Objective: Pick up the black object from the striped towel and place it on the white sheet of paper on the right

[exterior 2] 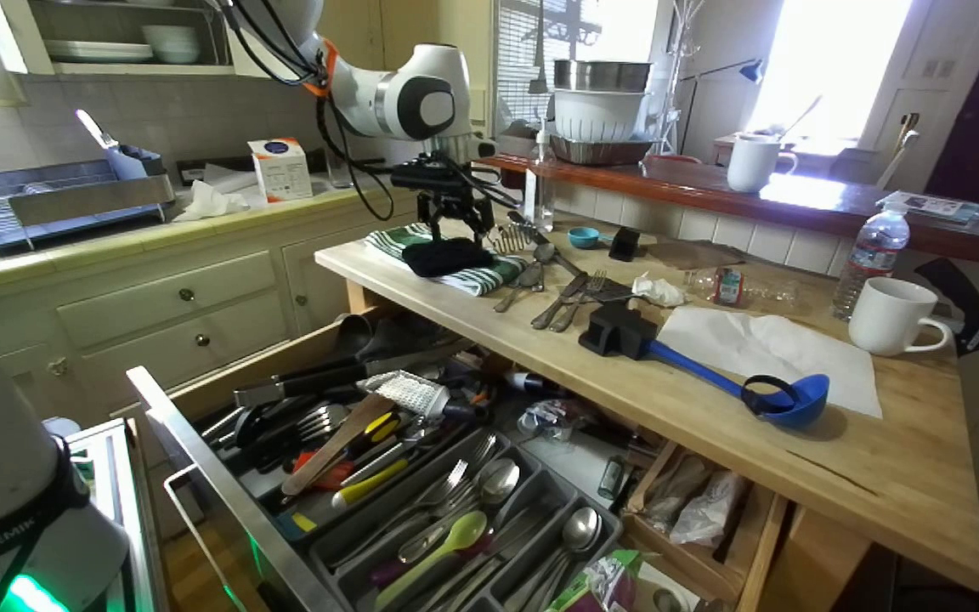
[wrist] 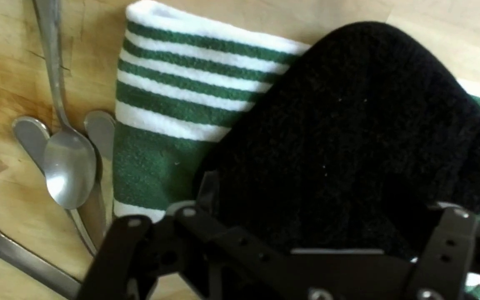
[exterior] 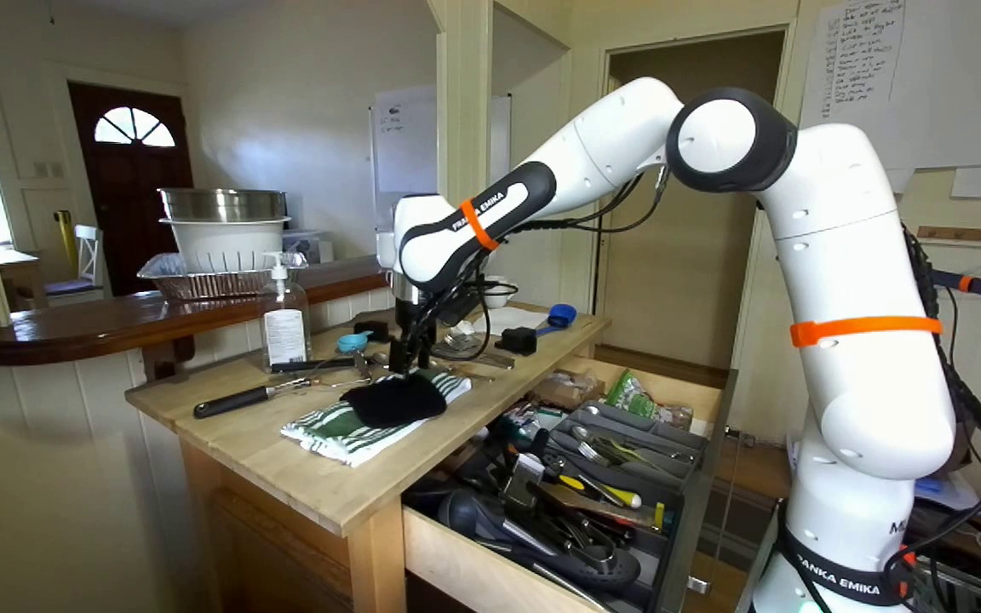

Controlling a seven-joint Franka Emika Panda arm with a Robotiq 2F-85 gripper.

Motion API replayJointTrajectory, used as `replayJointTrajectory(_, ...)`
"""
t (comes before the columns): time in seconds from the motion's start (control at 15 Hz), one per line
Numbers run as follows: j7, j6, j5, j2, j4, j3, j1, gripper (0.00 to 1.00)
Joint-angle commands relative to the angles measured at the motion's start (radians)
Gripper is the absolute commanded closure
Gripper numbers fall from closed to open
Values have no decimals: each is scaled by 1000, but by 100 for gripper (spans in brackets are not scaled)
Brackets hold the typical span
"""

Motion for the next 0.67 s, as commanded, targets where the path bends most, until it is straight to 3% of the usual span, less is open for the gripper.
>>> replayJointTrajectory(0.0, -65, 19, 18, 37, 18, 13, -10, 16)
replayJointTrajectory(0.13, -89, 27, 19, 41, 13, 16, -13, 27)
replayJointTrajectory(0.27, -106, 21, 27, 44, 15, 19, -17, 26)
replayJointTrajectory(0.33, -112, 26, 23, 42, 11, 18, -15, 30)
replayJointTrajectory(0.4, -120, 25, 23, 41, 10, 18, -16, 26)
replayJointTrajectory(0.6, -135, 23, 29, 41, 11, 20, -20, 30)
